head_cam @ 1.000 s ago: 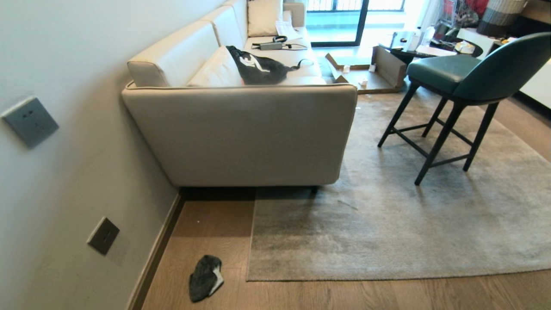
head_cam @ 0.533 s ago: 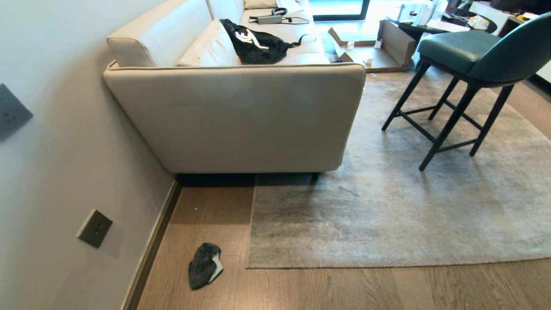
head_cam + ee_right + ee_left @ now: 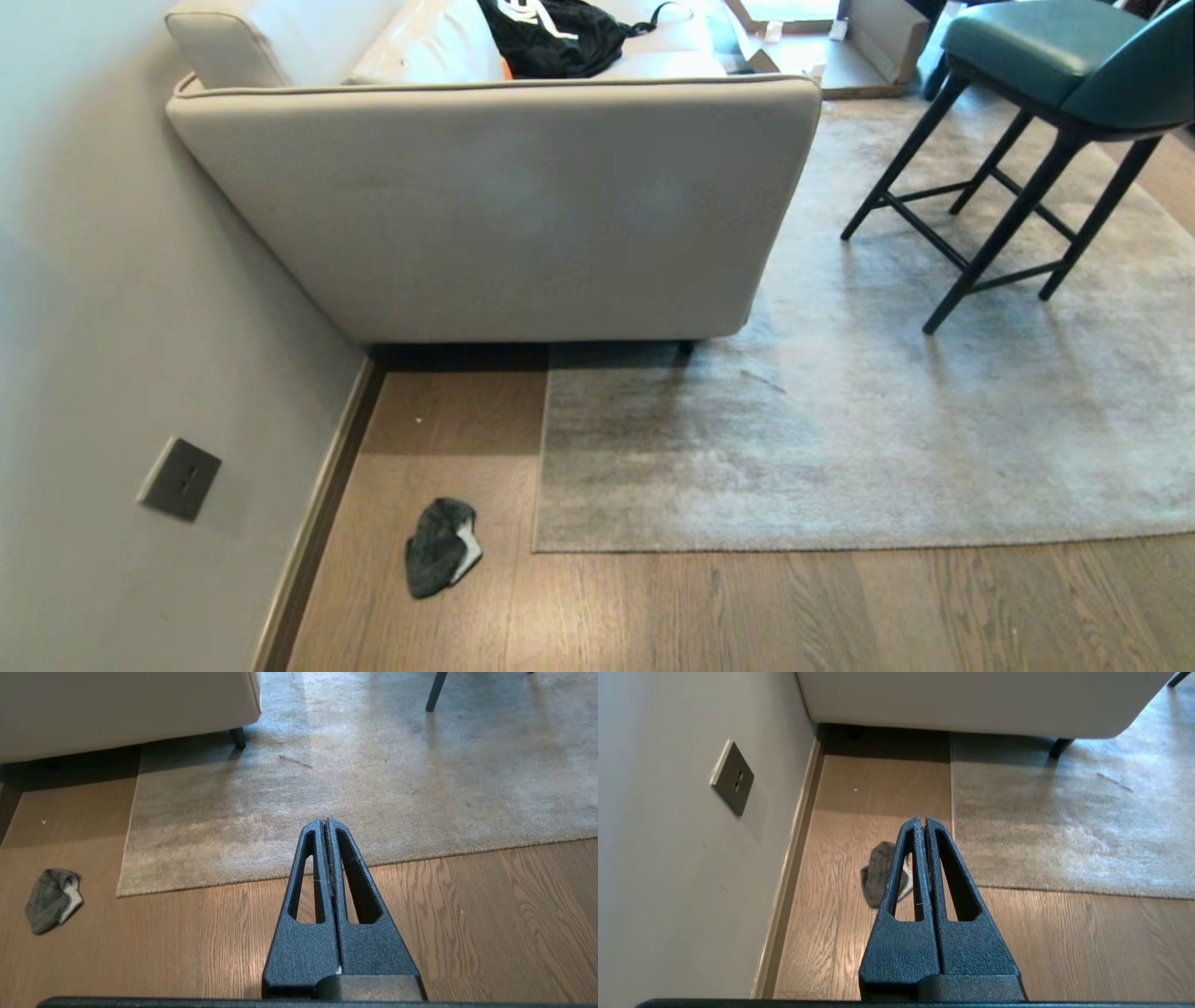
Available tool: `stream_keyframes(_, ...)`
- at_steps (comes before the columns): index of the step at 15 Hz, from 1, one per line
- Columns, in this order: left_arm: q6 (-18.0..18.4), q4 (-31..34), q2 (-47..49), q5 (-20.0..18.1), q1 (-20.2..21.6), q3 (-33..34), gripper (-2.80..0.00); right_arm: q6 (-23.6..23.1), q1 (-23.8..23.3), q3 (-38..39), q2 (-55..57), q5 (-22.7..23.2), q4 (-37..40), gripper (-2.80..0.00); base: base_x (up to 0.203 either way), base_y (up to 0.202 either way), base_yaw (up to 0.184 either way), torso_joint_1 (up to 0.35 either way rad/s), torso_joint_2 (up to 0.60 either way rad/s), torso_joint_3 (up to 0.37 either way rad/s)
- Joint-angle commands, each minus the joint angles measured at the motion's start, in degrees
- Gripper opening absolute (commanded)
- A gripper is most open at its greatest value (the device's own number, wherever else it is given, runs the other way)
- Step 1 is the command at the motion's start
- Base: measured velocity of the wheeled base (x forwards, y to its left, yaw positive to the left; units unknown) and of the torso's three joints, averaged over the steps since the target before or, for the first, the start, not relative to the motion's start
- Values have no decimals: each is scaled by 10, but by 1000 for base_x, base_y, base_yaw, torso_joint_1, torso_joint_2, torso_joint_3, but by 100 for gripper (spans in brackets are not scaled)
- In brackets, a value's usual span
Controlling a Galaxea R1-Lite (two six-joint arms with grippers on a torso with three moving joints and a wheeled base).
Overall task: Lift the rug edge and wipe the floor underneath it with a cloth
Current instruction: Pick up the rag
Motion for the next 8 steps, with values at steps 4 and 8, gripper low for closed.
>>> stream_keyframes(4,0,0,0,0,0,0,-280,0,0,1,0,0,0,-280,0,0,0,7,3,-192)
stream_keyframes(8,0,0,0,0,0,0,-280,0,0,0,0,0,-1,-280,0,0,0,1,3,-193)
